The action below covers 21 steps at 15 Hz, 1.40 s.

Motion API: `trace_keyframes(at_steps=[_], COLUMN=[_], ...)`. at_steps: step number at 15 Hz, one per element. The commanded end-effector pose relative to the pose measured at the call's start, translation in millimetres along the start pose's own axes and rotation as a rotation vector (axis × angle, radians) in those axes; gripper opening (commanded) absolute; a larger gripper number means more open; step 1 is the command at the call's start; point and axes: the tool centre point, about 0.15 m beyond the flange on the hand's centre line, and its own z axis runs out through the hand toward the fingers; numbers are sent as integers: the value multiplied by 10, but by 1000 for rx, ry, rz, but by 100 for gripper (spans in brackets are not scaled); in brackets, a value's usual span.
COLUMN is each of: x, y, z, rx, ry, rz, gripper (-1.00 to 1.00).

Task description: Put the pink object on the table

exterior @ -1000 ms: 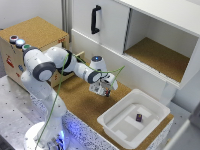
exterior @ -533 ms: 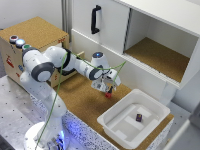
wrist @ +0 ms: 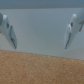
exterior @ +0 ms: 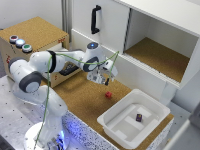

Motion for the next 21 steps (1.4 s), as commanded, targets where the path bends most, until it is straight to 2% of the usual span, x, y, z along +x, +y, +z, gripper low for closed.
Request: trace_keyframes(at_steps=[1, 5, 7, 9, 12, 13, 14, 21], x=[155, 436, 528, 545, 459, 447, 426, 426], y=[-482, -1140, -1465, -1812, -2187, -2279, -2345, -2345], z=[-486, -778, -932, -1115, -1234, -1218, -1193, -1193], rx=[111, 74, 75, 122, 153, 138, 98, 98], ry=[-98, -1, -2, -44, -47, -48, -38, -38], rz=[2, -29, -42, -70, -105, -119, -136, -136], gripper=[100, 100, 100, 100, 100, 100, 100, 100])
